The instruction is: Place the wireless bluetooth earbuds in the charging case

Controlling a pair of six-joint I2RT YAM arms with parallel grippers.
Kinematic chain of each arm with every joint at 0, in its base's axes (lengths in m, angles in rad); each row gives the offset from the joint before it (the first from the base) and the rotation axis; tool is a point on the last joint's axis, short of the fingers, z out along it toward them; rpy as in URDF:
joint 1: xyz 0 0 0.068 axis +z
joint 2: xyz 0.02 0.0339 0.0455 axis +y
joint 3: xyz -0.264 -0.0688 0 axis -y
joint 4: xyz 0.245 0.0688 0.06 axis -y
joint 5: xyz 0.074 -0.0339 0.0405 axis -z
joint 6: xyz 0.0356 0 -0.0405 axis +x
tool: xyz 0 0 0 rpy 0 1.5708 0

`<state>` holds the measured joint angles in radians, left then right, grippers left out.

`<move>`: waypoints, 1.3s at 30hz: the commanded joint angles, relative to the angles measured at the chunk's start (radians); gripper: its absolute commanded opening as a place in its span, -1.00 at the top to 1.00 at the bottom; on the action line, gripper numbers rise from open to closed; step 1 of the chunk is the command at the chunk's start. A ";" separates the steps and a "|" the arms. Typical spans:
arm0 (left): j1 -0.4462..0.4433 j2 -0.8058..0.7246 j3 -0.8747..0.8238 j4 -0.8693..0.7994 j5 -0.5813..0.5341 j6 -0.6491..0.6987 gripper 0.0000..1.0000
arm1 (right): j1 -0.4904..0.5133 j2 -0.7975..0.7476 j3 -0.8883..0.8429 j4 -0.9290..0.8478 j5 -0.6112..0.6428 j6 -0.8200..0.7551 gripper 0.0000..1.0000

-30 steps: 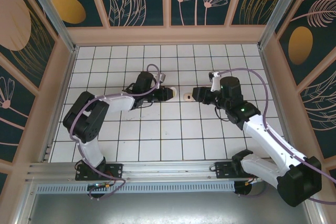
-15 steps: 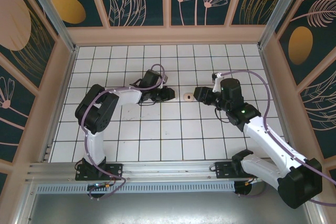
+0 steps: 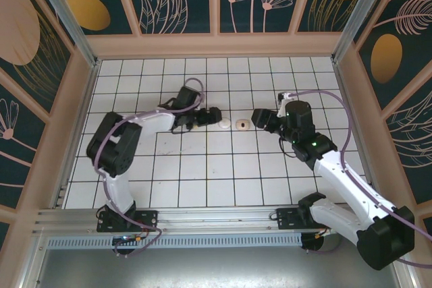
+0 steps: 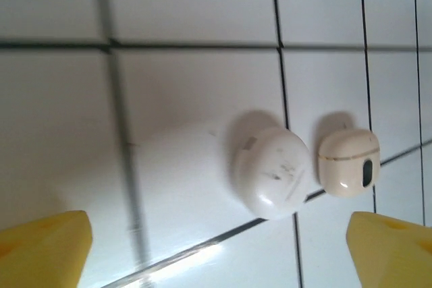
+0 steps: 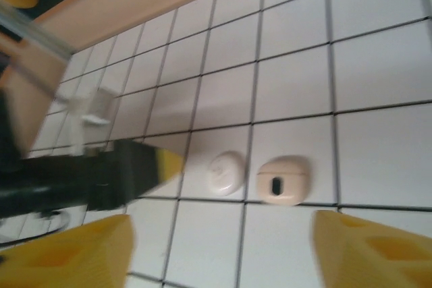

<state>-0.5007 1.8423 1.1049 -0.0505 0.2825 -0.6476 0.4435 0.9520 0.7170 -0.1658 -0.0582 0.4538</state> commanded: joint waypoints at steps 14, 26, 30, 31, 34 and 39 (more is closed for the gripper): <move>0.239 -0.595 -0.586 0.520 -0.951 0.364 -0.98 | -0.410 0.013 -0.356 0.613 0.260 -0.462 -0.98; 0.302 -0.459 -0.758 0.995 -0.785 0.602 -0.98 | -0.590 0.251 -0.566 1.178 0.032 -0.441 -0.98; 0.355 -0.431 -0.898 1.297 -0.751 0.622 -0.98 | -0.591 0.356 -0.507 1.209 -0.026 -0.455 -0.98; 0.368 -0.378 -0.942 1.436 -0.744 0.604 -0.98 | -0.591 0.379 -0.486 1.190 -0.034 -0.457 -0.98; 0.430 -0.305 -0.939 1.490 -0.662 0.556 -0.97 | -0.591 0.386 -0.469 1.162 -0.069 -0.468 -0.98; 0.465 -0.321 -0.891 1.368 -0.618 0.529 -0.98 | -0.586 0.376 -0.482 1.175 -0.107 -0.493 -0.98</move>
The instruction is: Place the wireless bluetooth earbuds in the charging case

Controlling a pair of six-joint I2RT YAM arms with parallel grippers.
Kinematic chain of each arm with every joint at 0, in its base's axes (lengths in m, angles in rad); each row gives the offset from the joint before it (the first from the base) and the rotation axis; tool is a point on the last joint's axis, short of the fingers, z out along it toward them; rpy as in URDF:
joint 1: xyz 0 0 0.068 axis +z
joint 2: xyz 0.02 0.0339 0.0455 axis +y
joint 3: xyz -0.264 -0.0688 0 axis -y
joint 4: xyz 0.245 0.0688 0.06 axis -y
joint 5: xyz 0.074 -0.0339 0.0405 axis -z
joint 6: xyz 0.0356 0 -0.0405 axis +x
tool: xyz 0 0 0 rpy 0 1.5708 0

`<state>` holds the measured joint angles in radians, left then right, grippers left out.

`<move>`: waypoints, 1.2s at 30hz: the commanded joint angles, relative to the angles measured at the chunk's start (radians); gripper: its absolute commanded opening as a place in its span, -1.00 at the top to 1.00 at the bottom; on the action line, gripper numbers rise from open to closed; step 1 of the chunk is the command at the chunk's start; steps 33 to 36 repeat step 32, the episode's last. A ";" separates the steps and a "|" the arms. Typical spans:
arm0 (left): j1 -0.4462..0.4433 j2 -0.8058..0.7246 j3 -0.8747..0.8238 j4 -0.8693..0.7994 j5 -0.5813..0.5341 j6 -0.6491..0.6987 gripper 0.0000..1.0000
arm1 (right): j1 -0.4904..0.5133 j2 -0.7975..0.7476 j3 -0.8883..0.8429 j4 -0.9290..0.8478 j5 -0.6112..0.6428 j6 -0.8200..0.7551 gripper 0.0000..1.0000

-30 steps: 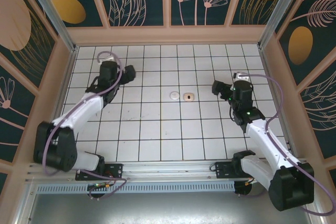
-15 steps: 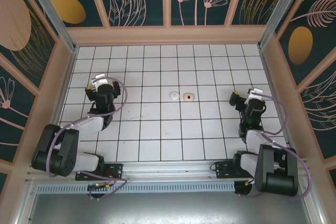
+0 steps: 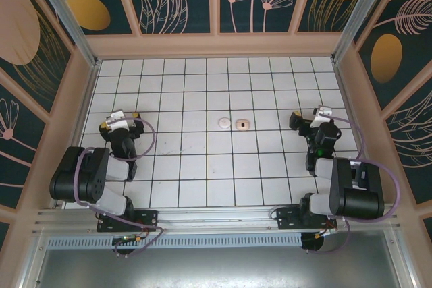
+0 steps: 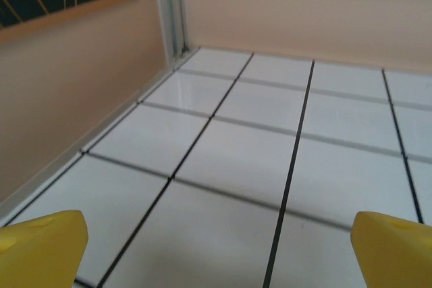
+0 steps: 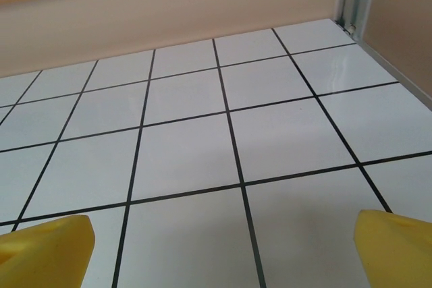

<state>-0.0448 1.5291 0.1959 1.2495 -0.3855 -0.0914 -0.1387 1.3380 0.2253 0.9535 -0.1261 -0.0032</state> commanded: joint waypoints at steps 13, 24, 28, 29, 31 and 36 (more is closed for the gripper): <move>0.009 -0.010 0.016 0.067 0.053 -0.025 -0.98 | 0.078 0.123 0.000 0.245 -0.049 -0.012 -0.98; 0.009 -0.009 0.017 0.066 0.054 -0.025 -0.98 | 0.072 0.201 0.003 0.303 -0.044 0.001 -0.98; 0.010 -0.009 0.020 0.062 0.060 -0.024 -0.98 | 0.071 0.201 0.004 0.302 -0.042 0.003 -0.98; 0.010 -0.009 0.018 0.063 0.060 -0.024 -0.98 | 0.072 0.201 0.005 0.298 -0.032 0.005 -0.98; 0.010 -0.010 0.017 0.067 0.059 -0.024 -0.98 | 0.070 0.202 0.006 0.298 -0.030 0.006 -0.98; 0.009 -0.010 0.018 0.067 0.059 -0.023 -0.98 | 0.071 0.202 0.006 0.297 -0.031 0.007 -0.98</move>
